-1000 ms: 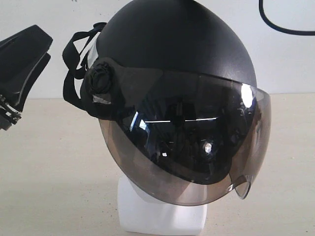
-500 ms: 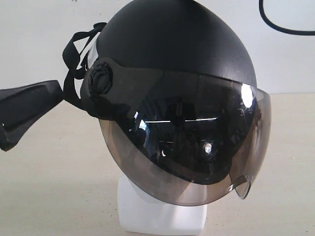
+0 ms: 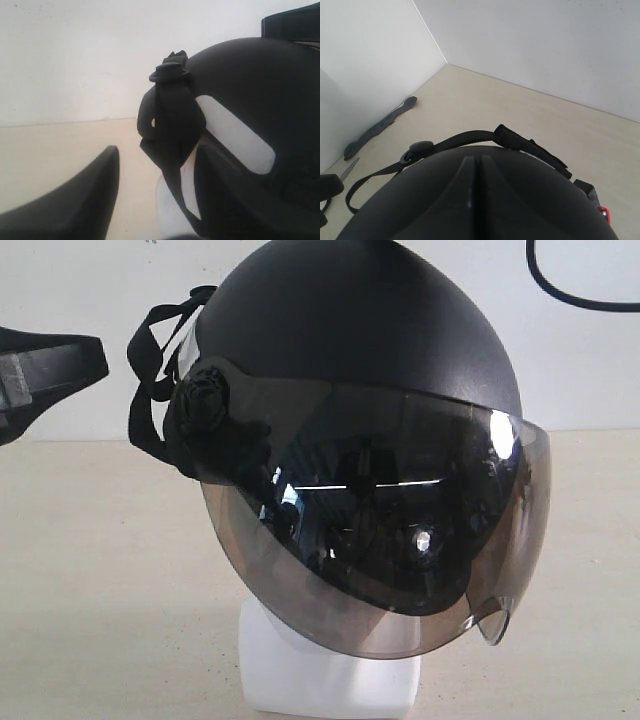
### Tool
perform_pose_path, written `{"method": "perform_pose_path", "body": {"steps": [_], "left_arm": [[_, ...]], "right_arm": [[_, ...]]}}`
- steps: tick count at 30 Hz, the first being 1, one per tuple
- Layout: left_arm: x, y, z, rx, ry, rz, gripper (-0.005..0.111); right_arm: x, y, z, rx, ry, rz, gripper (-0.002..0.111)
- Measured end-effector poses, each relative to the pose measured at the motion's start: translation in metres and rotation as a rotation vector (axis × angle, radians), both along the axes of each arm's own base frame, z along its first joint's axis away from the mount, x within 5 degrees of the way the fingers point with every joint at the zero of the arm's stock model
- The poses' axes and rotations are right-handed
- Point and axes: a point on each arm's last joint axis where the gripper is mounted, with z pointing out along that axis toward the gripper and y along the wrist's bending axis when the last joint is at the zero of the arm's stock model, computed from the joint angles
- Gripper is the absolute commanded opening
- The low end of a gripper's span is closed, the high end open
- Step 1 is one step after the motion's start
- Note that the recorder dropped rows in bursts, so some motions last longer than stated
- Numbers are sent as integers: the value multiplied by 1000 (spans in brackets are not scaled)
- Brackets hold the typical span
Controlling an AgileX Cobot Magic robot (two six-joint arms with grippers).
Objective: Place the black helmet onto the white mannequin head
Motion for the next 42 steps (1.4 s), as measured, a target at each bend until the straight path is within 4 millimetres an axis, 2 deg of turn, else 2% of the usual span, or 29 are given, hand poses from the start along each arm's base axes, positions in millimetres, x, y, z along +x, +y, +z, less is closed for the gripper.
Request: {"method": "perform_pose_path", "body": {"steps": [9,21,29,33,36,39,42], "left_arm": [[0,0,-8,4,87,4,45],[-1,-2,7,-52,174,-1,45],[16,-23,1,16,233,-88,45],[19,-24,3,22,215,-89,45],[25,-27,-5,40,256,-91,45],[28,-28,-9,46,272,-90,39],[29,-29,-10,49,279,-90,20]], "right_arm": [[0,0,0,-2,-1,0,0],[0,0,0,-3,-1,0,0],[0,0,0,-9,-3,-1,0],[0,0,-1,-12,-6,-1,0],[0,0,-1,-12,-6,-1,0],[0,0,-1,-12,-6,-1,0],[0,0,-1,-12,-6,-1,0]]}}
